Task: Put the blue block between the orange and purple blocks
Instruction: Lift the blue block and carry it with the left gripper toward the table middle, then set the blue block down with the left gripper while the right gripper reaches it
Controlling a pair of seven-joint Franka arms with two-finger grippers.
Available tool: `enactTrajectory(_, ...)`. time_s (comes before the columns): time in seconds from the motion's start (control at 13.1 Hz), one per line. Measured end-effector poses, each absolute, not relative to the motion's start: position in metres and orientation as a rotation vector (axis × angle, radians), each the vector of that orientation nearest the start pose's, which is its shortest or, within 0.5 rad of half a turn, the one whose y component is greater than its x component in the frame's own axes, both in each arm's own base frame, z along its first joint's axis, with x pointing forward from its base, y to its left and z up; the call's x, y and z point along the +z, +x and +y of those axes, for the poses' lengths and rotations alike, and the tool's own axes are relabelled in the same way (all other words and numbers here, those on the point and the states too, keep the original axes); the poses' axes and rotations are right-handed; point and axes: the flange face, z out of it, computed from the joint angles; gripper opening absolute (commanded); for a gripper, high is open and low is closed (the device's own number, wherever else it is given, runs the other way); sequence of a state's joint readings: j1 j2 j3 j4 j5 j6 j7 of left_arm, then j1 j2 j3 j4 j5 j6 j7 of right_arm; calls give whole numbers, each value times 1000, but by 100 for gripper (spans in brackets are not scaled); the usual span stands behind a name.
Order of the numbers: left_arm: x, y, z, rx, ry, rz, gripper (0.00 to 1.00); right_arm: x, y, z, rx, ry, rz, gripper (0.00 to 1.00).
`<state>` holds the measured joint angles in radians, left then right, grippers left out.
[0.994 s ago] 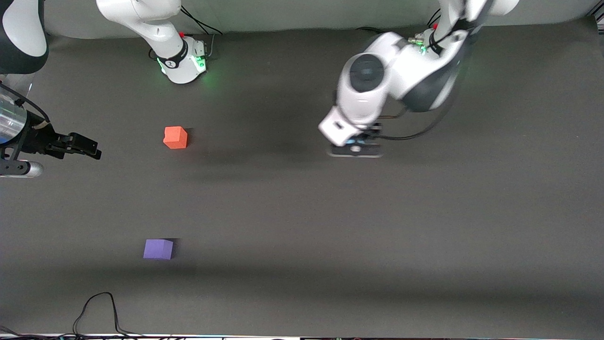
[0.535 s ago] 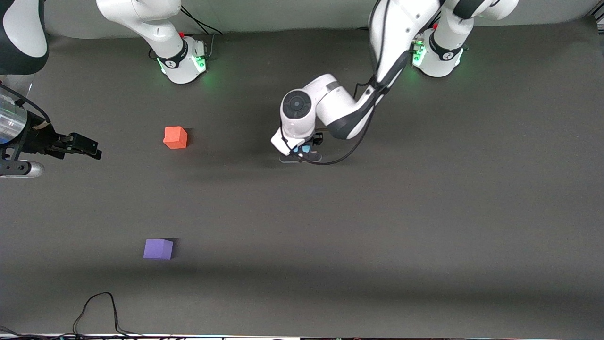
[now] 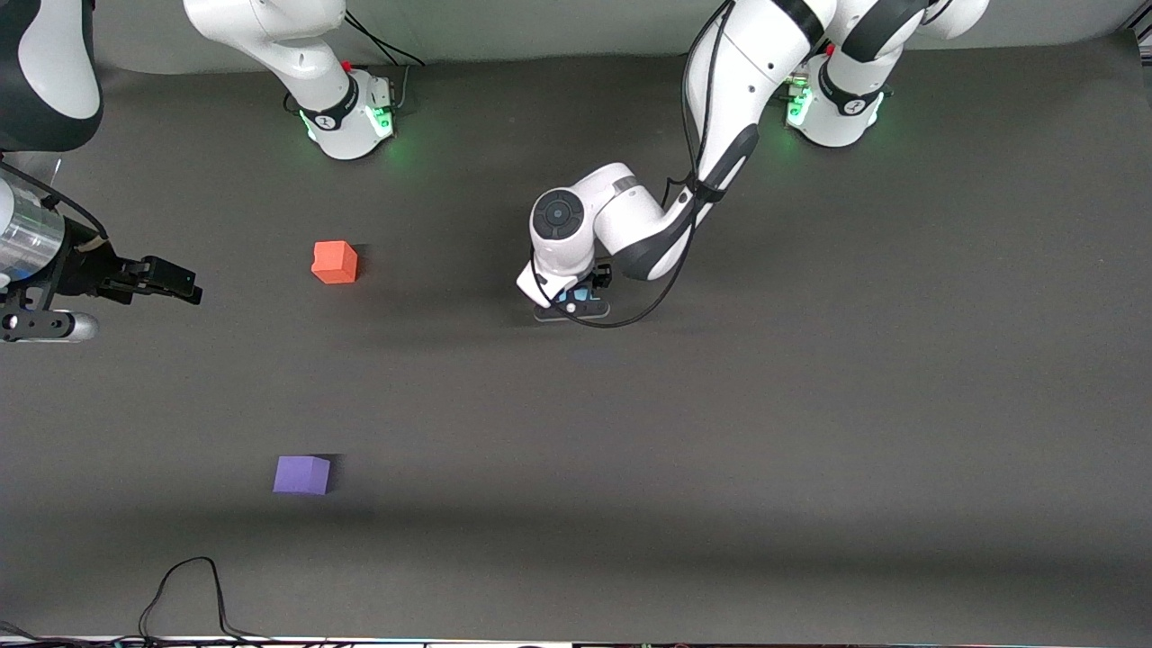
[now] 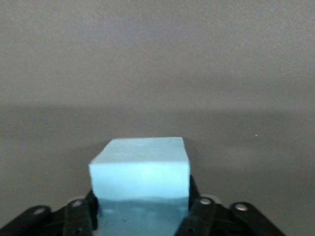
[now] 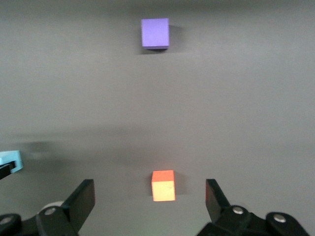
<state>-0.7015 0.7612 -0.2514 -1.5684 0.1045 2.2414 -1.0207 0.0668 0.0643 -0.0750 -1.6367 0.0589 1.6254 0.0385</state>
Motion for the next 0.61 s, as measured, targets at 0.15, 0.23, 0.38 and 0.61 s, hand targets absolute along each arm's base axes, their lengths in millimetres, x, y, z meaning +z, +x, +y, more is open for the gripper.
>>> enactTrajectory(0.15,205,429,-551,161,-3141,-99,100,563,574,13,115,-3018,77,100)
enactTrajectory(0.23,214,435,-549,150,-3140,-109,100,563,574,22,116,-3008,59,100)
enactTrajectory(0.38,260,460,-530,144,-3112,-140,100,562,573,58,121,-3006,43,100)
enactTrajectory(0.61,375,508,-461,169,-3127,-149,100,542,568,160,138,-3020,55,100)
